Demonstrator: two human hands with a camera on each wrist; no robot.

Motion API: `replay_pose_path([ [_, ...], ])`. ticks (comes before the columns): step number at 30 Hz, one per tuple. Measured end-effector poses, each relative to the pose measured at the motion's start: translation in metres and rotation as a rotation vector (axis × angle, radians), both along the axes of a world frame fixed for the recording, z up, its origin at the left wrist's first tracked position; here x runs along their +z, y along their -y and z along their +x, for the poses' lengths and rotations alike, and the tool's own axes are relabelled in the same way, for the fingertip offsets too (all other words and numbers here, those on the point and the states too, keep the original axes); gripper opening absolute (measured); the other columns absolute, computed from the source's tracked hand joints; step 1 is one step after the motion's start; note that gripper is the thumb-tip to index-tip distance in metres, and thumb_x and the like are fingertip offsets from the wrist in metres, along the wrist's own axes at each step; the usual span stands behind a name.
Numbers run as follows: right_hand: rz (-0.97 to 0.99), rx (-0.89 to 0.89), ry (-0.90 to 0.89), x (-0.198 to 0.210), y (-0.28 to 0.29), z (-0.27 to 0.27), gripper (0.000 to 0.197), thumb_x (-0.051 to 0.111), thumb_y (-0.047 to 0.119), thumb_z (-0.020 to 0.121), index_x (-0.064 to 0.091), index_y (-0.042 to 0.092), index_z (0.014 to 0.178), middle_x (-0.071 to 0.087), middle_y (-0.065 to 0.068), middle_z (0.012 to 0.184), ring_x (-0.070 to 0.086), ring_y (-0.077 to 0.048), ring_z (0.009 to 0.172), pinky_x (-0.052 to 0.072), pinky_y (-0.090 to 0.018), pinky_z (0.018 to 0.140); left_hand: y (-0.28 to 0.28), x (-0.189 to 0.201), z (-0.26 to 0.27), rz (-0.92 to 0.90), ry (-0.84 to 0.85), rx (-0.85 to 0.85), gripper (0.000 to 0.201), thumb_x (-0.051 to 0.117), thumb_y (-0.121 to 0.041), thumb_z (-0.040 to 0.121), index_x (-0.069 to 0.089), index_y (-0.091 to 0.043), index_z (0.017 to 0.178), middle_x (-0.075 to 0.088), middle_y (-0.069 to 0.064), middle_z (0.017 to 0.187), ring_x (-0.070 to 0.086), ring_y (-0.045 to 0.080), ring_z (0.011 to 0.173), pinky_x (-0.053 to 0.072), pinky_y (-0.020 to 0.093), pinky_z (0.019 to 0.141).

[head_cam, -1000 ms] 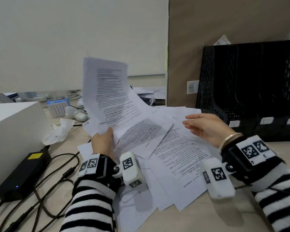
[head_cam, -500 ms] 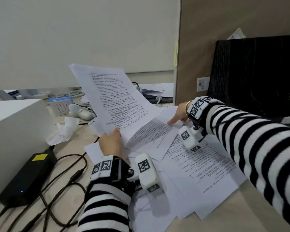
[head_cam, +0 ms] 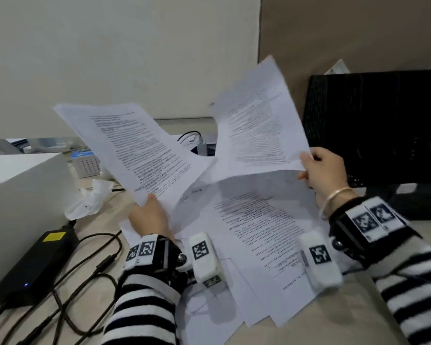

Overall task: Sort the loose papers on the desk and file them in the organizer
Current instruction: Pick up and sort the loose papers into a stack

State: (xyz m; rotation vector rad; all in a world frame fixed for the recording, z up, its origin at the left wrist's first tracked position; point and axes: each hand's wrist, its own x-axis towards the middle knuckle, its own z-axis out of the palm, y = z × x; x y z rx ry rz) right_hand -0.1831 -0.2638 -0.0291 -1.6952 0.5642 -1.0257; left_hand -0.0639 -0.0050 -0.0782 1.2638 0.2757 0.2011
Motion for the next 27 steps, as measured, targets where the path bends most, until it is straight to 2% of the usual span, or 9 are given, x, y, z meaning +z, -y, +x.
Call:
replay_pose_path([
  [3, 0.235, 0.032, 0.182, -0.008, -0.005, -0.026, 0.016, 0.047, 0.007, 0.097, 0.060, 0.011, 0.089, 0.062, -0.002, 0.082, 0.057, 0.001, 0.041, 0.037, -0.019, 0.043, 0.000, -0.004, 0.001, 0.077, 0.010, -0.032, 0.031, 0.055, -0.016, 0.088, 0.063, -0.002, 0.115, 0.068, 0.012, 0.111, 0.064, 0.030, 0.100, 0.052, 0.045, 0.094],
  [6, 0.384, 0.164, 0.245, -0.015, -0.015, -0.036, 0.013, 0.045, 0.005, 0.099, 0.058, 0.007, 0.102, 0.061, -0.006, 0.097, 0.067, -0.002, 0.056, 0.043, -0.013, 0.045, 0.004, -0.008, 0.000, 0.161, 0.071, -0.178, 0.032, 0.057, -0.023, 0.079, 0.067, -0.012, 0.107, 0.072, 0.009, 0.105, 0.068, 0.030, 0.096, 0.054, 0.053, 0.090],
  [11, 0.534, 0.403, 0.264, -0.019, -0.040, -0.036, 0.020, 0.042, -0.003, 0.098, 0.057, 0.008, 0.092, 0.065, -0.001, 0.084, 0.072, -0.012, 0.070, 0.053, -0.014, 0.053, 0.022, 0.005, -0.021, 0.242, 0.153, -0.463, 0.026, 0.054, -0.033, 0.095, 0.066, -0.018, 0.113, 0.074, 0.000, 0.103, 0.071, 0.024, 0.096, 0.057, 0.035, 0.075],
  [14, 0.545, 0.502, 0.189, -0.023, -0.050, -0.035, 0.023, 0.042, -0.002, 0.098, 0.057, 0.007, 0.115, 0.069, -0.007, 0.104, 0.074, -0.017, 0.077, 0.056, -0.016, 0.056, 0.028, 0.008, -0.031, 0.248, 0.133, -0.569, 0.038, 0.053, -0.045, 0.096, 0.063, -0.014, 0.114, 0.074, 0.002, 0.099, 0.073, 0.016, 0.084, 0.056, 0.027, 0.062],
  [18, 0.490, 0.558, -0.026, -0.029, -0.058, -0.034, 0.021, 0.050, 0.002, 0.096, 0.057, 0.010, 0.114, 0.069, -0.005, 0.109, 0.073, -0.015, 0.078, 0.053, -0.016, 0.050, 0.034, 0.010, -0.038, 0.303, 0.193, -0.603, 0.039, 0.052, -0.045, 0.096, 0.062, -0.012, 0.114, 0.072, 0.001, 0.098, 0.071, 0.004, 0.075, 0.053, 0.015, 0.055],
  [19, 0.455, 0.588, -0.095, -0.030, -0.060, -0.035, 0.019, 0.052, 0.003, 0.095, 0.059, 0.010, 0.111, 0.070, -0.004, 0.106, 0.073, -0.014, 0.075, 0.050, -0.016, 0.047, 0.035, 0.008, -0.037, 0.304, 0.184, -0.591, 0.038, 0.055, -0.044, 0.095, 0.063, -0.013, 0.114, 0.073, 0.003, 0.100, 0.072, 0.008, 0.079, 0.055, 0.019, 0.058],
  [22, 0.349, 0.630, -0.263, -0.032, -0.059, -0.037, 0.005, 0.060, 0.011, 0.092, 0.063, 0.011, 0.097, 0.067, 0.001, 0.087, 0.065, -0.008, 0.061, 0.037, -0.014, 0.039, 0.033, 0.005, -0.033, 0.264, 0.166, -0.564, 0.026, 0.060, -0.026, 0.092, 0.067, -0.012, 0.112, 0.074, 0.008, 0.105, 0.071, 0.025, 0.096, 0.058, 0.044, 0.082],
  [24, 0.330, 0.609, -0.298, -0.029, -0.050, -0.039, 0.011, 0.063, 0.016, 0.091, 0.065, 0.008, 0.098, 0.066, 0.000, 0.086, 0.053, -0.006, 0.053, 0.029, -0.014, 0.036, 0.033, 0.005, -0.032, 0.281, 0.156, -0.563, 0.022, 0.058, -0.020, 0.091, 0.068, -0.013, 0.109, 0.075, 0.005, 0.103, 0.070, 0.026, 0.099, 0.055, 0.048, 0.088],
  [27, 0.378, 0.617, -0.343, -0.025, -0.035, -0.043, 0.021, 0.065, 0.027, 0.090, 0.066, 0.008, 0.098, 0.073, -0.004, 0.092, 0.043, -0.005, 0.049, 0.023, -0.014, 0.034, 0.033, 0.006, -0.032, 0.265, 0.130, -0.554, 0.018, 0.058, -0.017, 0.091, 0.068, -0.013, 0.105, 0.074, 0.006, 0.103, 0.069, 0.027, 0.099, 0.055, 0.045, 0.088],
])
